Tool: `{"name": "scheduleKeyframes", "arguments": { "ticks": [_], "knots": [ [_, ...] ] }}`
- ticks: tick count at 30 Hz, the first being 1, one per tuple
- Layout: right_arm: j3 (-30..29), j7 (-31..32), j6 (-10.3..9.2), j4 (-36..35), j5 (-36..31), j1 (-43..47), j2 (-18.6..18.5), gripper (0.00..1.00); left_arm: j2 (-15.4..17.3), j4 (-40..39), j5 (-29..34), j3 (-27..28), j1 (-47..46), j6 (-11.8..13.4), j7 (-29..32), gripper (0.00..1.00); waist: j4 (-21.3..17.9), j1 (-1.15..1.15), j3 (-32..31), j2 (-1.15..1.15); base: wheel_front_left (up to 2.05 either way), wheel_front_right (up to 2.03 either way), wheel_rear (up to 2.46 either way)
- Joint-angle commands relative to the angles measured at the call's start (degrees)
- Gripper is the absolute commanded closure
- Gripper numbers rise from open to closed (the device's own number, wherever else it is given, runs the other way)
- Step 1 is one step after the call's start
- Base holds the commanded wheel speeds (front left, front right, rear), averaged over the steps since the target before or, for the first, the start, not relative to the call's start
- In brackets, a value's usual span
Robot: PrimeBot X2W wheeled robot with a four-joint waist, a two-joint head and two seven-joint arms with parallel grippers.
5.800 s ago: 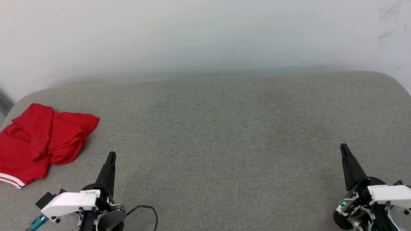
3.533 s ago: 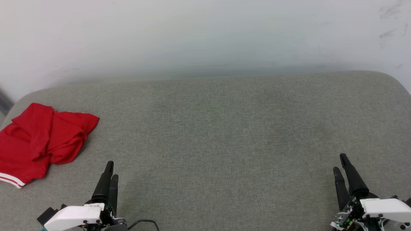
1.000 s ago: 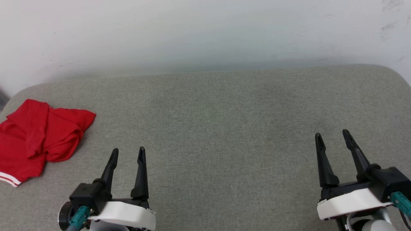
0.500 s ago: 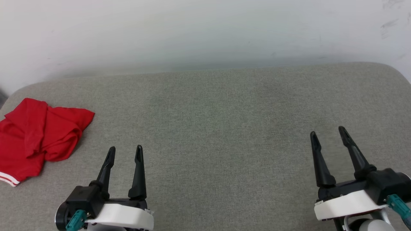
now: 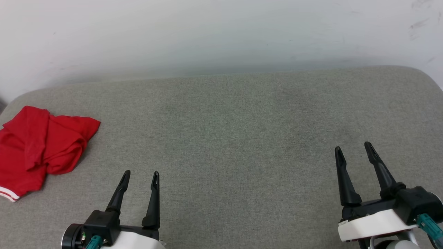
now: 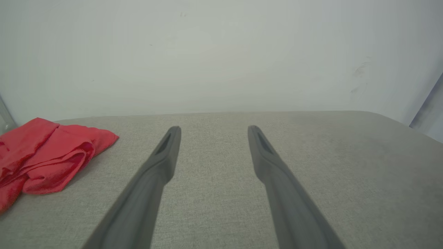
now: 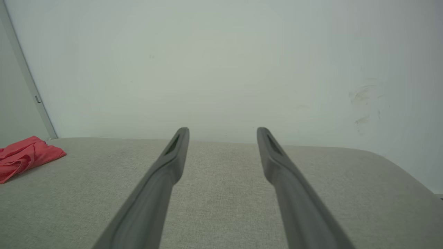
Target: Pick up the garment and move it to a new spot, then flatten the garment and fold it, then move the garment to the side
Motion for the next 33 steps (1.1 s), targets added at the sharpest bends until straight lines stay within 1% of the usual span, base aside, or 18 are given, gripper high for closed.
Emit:
{"name": "scheduleKeyframes", "arguments": {
  "ticks": [1, 11, 15, 18, 24, 33],
  "knots": [
    [0.08, -0.48, -0.02, -0.04, -0.77, 0.61, 0.03, 0.0, -0.09, -0.12, 0.93, -0.02, -0.08, -0.28, -0.44, 0.0, 0.03, 0.01, -0.02, 0.0, 0.0, 0.0, 0.0],
    [-0.18, -1.42, -0.02, 0.18, -3.07, 0.96, 0.02, 0.0, -0.5, -0.77, 4.91, 0.21, 0.51, -1.08, -1.44, 0.0, 0.26, 0.01, 0.1, 0.0, 0.0, 0.0, 0.0],
    [0.02, -1.35, -0.02, 0.6, -2.6, 1.14, 0.02, 0.0, -0.57, -0.3, 4.35, 0.71, 0.34, -1.25, -1.33, 0.0, 0.74, 0.01, 0.21, 0.0, 0.0, 0.0, 0.0],
    [-0.09, -1.35, -0.02, 0.56, -2.67, 1.11, 0.03, 0.0, -0.58, -0.21, 3.81, 1.21, -0.21, -1.19, -1.33, 0.0, 1.8, 0.01, 0.27, 0.0, 0.0, 0.0, 0.0],
    [0.81, -1.35, -0.02, 0.5, -2.82, 1.65, 0.04, 0.0, -0.59, 0.07, 3.15, 2.21, -0.33, -0.82, -1.33, 0.0, 6.3, 0.01, -0.15, 0.0, 0.0, 0.0, 0.0],
    [2.85, -1.35, -0.02, 0.96, -3.18, 2.71, 0.02, 0.0, -0.6, -0.1, 3.38, 6.23, 1.71, -0.73, -1.33, 0.0, 15.82, 0.01, -2.18, 0.0, 0.0, 0.0, 0.0]
  ]
}}
